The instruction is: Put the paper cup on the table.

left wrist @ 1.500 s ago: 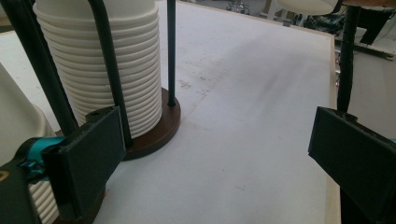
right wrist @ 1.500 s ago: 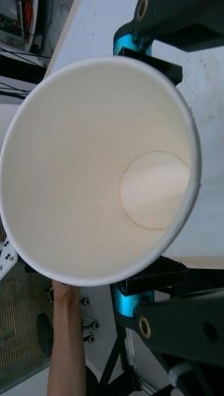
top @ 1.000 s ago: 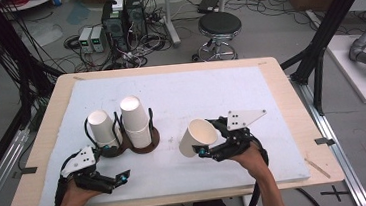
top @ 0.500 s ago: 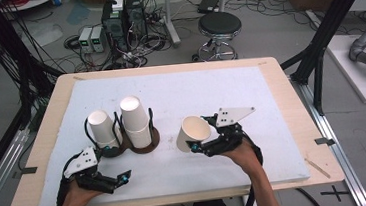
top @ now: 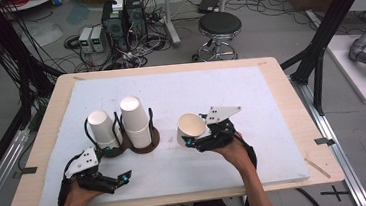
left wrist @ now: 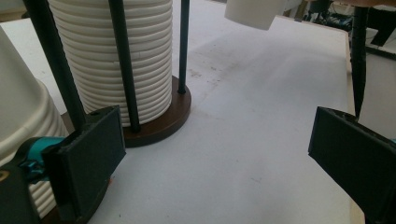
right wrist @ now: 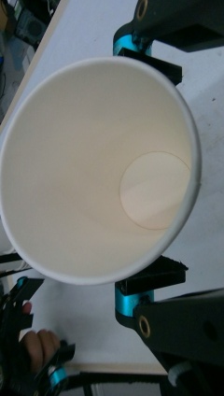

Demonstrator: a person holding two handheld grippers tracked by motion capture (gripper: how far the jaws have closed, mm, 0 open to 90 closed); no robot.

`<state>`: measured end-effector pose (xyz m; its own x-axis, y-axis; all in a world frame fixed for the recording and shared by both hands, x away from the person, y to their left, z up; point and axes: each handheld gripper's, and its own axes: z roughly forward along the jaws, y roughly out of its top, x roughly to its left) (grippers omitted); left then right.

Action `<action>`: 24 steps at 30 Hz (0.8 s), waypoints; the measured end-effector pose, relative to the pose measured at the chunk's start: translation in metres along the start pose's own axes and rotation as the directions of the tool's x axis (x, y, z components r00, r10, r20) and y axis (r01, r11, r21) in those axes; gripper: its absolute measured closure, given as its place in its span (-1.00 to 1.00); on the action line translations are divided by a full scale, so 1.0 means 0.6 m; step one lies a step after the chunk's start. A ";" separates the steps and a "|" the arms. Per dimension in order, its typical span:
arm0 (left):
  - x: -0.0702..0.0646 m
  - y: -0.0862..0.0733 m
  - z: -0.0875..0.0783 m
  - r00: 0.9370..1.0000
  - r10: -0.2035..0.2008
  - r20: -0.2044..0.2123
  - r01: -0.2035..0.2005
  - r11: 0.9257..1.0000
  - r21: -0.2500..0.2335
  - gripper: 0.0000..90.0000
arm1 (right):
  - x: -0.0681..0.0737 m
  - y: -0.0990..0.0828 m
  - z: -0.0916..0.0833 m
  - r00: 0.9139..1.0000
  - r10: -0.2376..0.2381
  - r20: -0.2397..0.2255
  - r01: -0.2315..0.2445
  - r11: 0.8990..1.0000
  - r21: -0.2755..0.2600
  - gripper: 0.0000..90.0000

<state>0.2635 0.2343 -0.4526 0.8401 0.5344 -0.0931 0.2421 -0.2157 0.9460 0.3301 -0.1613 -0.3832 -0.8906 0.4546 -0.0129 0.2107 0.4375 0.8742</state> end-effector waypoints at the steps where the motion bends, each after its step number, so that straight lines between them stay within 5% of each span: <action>1: 0.000 0.000 0.000 1.000 0.001 0.000 -0.001 1.000 0.001 -0.92 | 0.000 0.000 0.002 1.000 -0.005 0.012 0.005 1.000 0.005 -0.37; 12: -0.001 -0.001 0.000 1.000 0.000 -0.001 0.000 1.000 -0.001 -0.92 | -0.010 -0.011 0.028 0.999 0.013 0.051 -0.015 0.999 0.044 -0.37; 24: -0.001 -0.001 0.000 1.000 -0.005 -0.001 0.005 1.000 -0.002 -0.91 | -0.011 -0.019 0.063 0.994 -0.005 0.109 -0.010 0.990 0.143 -0.37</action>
<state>0.2629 0.2344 -0.4531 0.8384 0.5361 -0.0980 0.2457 -0.2112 0.9461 0.3489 -0.1403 -0.4112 -0.8425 0.5341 -0.0702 0.2753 0.5390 0.7960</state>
